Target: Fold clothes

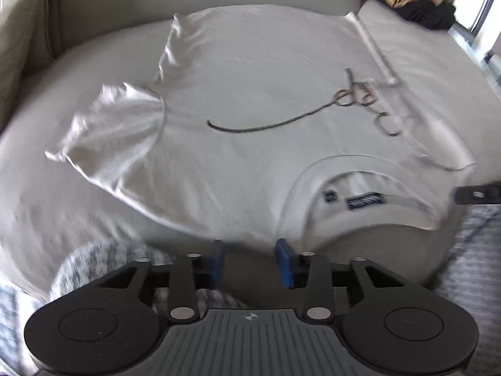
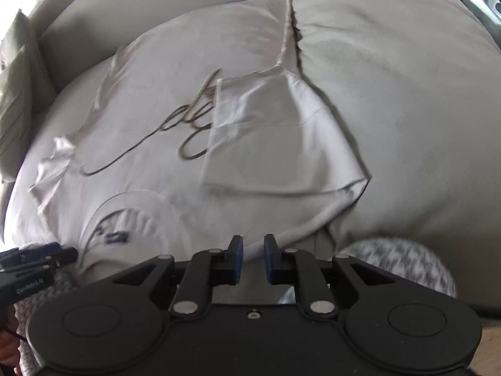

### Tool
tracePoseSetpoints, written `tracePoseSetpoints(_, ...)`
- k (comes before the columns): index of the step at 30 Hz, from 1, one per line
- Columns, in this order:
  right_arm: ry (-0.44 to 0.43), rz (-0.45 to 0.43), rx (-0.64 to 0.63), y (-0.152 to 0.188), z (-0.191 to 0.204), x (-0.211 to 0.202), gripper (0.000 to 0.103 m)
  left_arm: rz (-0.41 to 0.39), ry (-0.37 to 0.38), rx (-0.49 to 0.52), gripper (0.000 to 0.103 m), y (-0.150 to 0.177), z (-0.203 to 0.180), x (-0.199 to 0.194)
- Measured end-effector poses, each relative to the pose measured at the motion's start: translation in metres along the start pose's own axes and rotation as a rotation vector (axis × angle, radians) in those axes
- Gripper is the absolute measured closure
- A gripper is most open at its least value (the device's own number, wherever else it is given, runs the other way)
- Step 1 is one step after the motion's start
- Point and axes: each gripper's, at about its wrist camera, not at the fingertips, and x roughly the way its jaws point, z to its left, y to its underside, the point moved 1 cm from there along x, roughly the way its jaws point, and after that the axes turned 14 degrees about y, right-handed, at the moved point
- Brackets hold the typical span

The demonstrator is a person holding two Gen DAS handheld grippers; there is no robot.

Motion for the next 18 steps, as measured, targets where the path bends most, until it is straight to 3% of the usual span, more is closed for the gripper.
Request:
tracePoseSetpoints(1,-0.029,-0.016,0.010,-0.001,0.004,-0.005,0.071,-0.031,0.019,-0.014,0.070,0.003,0.004,-0.007)
tracePoseSetpoints(3,-0.093,-0.071,0.025,-0.006,0.018,-0.014,0.061,-0.145,-0.033,-0.024,0.069,0.007,0.018,-0.024)
tracePoseSetpoints(5,-0.157,-0.108,0.030,-0.013,0.033,-0.018,0.061,-0.243,-0.135,-0.058,0.066,0.009,0.037,-0.038)
tracePoseSetpoints(8,-0.235,-0.103,0.042,-0.020,0.057,-0.014,0.061,-0.341,-0.218,-0.186,0.064,0.009,0.077,-0.056)
tracePoseSetpoints(13,-0.332,-0.023,0.064,-0.024,0.087,0.005,0.061,-0.457,-0.133,-0.501,0.064,0.008,0.161,-0.065)
tracePoseSetpoints(18,-0.366,0.037,0.116,-0.026,0.102,0.024,0.061,-0.516,0.046,-0.746,0.063,0.006,0.224,-0.052)
